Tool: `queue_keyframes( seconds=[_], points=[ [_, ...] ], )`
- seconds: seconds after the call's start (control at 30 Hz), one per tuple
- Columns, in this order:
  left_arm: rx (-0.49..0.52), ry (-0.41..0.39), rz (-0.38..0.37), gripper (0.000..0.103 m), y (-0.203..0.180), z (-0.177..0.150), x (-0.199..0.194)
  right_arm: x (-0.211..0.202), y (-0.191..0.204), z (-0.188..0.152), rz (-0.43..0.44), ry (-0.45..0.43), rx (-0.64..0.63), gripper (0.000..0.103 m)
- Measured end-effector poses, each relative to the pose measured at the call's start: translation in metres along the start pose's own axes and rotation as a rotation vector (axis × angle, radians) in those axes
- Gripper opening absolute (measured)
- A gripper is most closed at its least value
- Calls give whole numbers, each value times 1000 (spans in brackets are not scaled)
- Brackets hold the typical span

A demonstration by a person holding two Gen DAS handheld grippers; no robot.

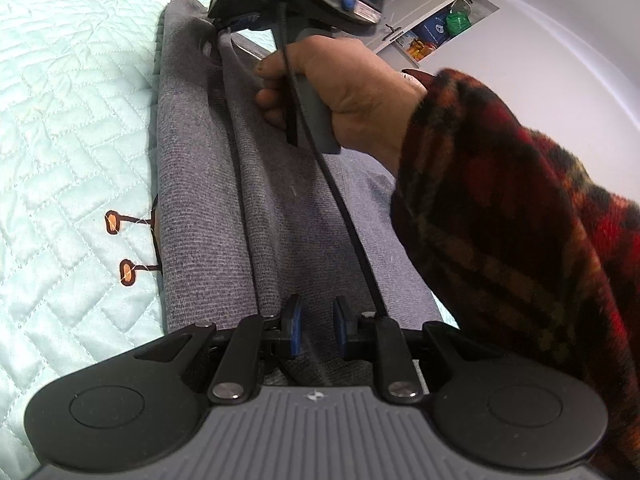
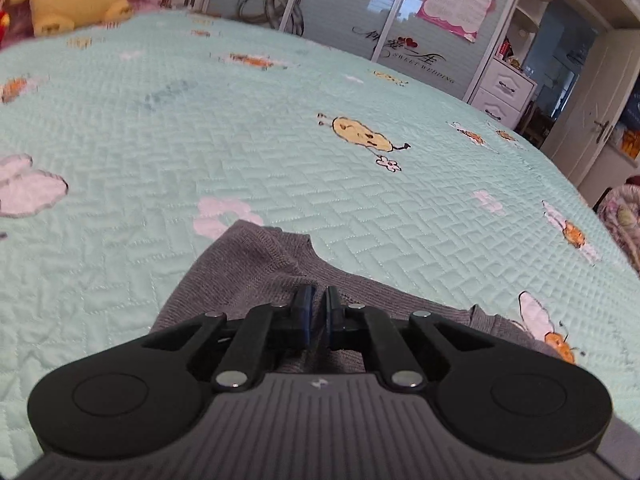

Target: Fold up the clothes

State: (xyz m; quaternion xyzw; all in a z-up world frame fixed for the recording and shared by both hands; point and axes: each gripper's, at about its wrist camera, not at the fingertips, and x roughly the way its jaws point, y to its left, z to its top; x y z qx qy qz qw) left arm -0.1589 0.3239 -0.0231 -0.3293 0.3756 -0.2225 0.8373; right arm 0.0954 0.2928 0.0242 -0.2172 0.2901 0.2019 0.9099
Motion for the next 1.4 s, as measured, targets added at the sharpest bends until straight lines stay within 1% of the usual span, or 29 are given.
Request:
queue_keyframes(
  seconds=[0.07, 0.13, 0.2, 0.27, 0.33, 0.4, 0.5, 0.57, 0.63, 0.73, 0.8, 0.9, 0.97, 1.07, 1.1, 1.13, 1.17, 1.2, 1.23, 1.3, 1.37, 1.4],
  points=[
    [-2, -1, -2, 20, 0, -1, 1, -7, -2, -3, 18, -18, 16, 8],
    [-15, -5, -12, 20, 11, 12, 9, -13, -5, -5, 35, -35, 29, 8],
    [-37, -12, -27, 20, 14, 12, 7, -17, -5, -9, 39, -49, 14, 8],
    [-49, -21, -39, 20, 16, 12, 4, -15, -5, -13, 39, -60, 15, 8],
    [-43, -35, -32, 18, 12, 16, 10, -9, -4, -17, 35, -64, 26, 8],
    [-42, -67, -10, 18, 9, 17, 7, -7, -3, -23, 32, -85, 23, 9],
    [-90, -130, 23, 18, 13, 19, 1, -8, -1, -31, 29, -129, 23, 10],
    [-132, -186, 35, 18, 15, 18, -12, -9, -2, -33, 35, -140, 38, 8],
    [-155, -260, 49, 19, 18, 28, -18, -10, -4, -35, 45, -153, 56, 6],
    [-179, -360, 64, 19, 21, 46, -23, -12, -15, -39, 82, -178, 121, 3],
    [-195, -409, 82, 20, 18, 52, -33, -14, -28, -43, 125, -206, 193, 2],
    [-201, -436, 138, 27, 15, 63, -42, -17, -41, -48, 179, -243, 267, 2],
    [-214, -436, 188, 28, 18, 74, -42, -17, -45, -50, 203, -254, 291, 2],
    [-224, -427, 210, 28, 15, 87, -37, -10, -50, -48, 251, -221, 318, 3],
    [-213, -424, 217, 29, 12, 88, -34, -8, -52, -48, 270, -210, 330, 7],
    [-197, -421, 222, 30, 8, 87, -32, -5, -57, -48, 306, -199, 359, 16],
    [-181, -418, 228, 31, 5, 86, -31, -5, -64, -51, 346, -209, 402, 22],
    [-165, -408, 236, 32, 1, 88, -26, -7, -73, -56, 390, -236, 467, 31],
    [-149, -392, 247, 35, -2, 92, -18, -8, -86, -62, 427, -266, 549, 32],
    [-118, -359, 262, 36, -8, 102, -1, -6, -112, -78, 502, -318, 750, 32],
    [-83, -324, 262, 36, -15, 116, 18, 1, -136, -94, 576, -344, 956, 32],
    [-53, -323, 272, 36, -19, 124, 27, 5, -147, -102, 614, -354, 1054, 32]
  ],
)
